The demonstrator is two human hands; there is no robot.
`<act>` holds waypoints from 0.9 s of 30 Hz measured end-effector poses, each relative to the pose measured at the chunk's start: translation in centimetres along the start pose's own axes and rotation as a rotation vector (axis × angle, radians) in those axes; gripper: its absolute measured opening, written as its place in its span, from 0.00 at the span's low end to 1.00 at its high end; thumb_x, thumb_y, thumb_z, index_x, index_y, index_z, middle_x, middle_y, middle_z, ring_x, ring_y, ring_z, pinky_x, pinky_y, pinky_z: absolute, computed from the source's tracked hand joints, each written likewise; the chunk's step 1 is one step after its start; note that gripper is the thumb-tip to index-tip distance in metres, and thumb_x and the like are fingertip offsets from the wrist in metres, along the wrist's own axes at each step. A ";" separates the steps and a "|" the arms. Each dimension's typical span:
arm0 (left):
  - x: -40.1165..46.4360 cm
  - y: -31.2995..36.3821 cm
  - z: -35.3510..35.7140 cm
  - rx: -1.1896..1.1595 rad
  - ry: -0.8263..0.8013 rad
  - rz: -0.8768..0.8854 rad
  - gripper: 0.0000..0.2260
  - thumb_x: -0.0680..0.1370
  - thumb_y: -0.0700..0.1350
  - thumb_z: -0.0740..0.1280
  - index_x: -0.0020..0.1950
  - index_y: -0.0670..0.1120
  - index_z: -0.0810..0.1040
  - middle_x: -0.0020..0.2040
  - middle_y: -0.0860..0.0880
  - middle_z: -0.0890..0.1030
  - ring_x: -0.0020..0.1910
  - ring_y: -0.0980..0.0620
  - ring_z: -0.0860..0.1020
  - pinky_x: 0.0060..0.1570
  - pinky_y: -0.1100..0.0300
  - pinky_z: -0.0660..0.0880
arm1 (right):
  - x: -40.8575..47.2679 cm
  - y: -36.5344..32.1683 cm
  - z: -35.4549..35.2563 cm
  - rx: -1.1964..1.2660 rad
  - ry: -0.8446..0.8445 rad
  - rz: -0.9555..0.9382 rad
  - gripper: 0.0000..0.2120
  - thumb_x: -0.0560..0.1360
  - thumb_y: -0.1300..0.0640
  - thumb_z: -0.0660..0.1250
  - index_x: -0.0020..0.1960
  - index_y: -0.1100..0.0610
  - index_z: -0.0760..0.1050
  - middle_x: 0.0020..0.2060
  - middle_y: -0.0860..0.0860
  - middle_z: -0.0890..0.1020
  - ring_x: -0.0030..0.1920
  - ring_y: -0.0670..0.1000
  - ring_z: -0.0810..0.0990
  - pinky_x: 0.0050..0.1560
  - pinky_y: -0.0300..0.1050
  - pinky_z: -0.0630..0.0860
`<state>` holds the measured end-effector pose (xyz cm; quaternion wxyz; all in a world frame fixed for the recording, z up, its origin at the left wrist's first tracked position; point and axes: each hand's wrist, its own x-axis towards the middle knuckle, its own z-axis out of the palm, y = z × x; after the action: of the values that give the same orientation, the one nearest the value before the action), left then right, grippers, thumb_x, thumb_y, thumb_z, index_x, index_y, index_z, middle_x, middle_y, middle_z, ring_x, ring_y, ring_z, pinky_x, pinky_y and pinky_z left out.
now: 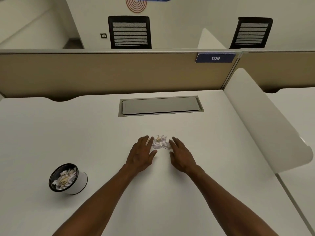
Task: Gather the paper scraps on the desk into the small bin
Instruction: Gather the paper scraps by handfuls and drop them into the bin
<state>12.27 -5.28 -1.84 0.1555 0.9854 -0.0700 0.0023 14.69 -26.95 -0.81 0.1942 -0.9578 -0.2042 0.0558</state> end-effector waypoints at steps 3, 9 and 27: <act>1.5 0.0 0.2 -0.035 -0.081 -0.050 0.29 0.83 0.59 0.54 0.81 0.48 0.54 0.82 0.47 0.55 0.80 0.47 0.54 0.76 0.49 0.58 | 0.3 0.5 0.3 -0.056 -0.050 -0.078 0.24 0.82 0.56 0.57 0.76 0.61 0.64 0.76 0.58 0.66 0.76 0.57 0.63 0.75 0.48 0.62; 1.1 -0.2 1.7 -0.019 -0.138 -0.027 0.29 0.83 0.60 0.54 0.81 0.47 0.55 0.81 0.46 0.57 0.80 0.46 0.56 0.77 0.50 0.56 | -2.0 -0.2 1.4 0.044 0.019 -0.103 0.15 0.81 0.55 0.59 0.65 0.55 0.76 0.62 0.52 0.79 0.62 0.54 0.76 0.57 0.47 0.77; -6.1 1.8 2.8 -0.188 0.083 0.110 0.23 0.83 0.53 0.59 0.76 0.46 0.67 0.76 0.46 0.69 0.77 0.47 0.65 0.75 0.48 0.63 | 5.9 -1.7 0.6 -0.091 -0.204 -0.188 0.21 0.82 0.58 0.57 0.75 0.57 0.65 0.77 0.58 0.64 0.76 0.60 0.61 0.73 0.54 0.65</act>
<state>5.97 -6.97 -4.15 0.2497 0.9601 -0.1174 0.0449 19.31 -22.87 -0.80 0.1334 -0.9317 -0.3140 0.1250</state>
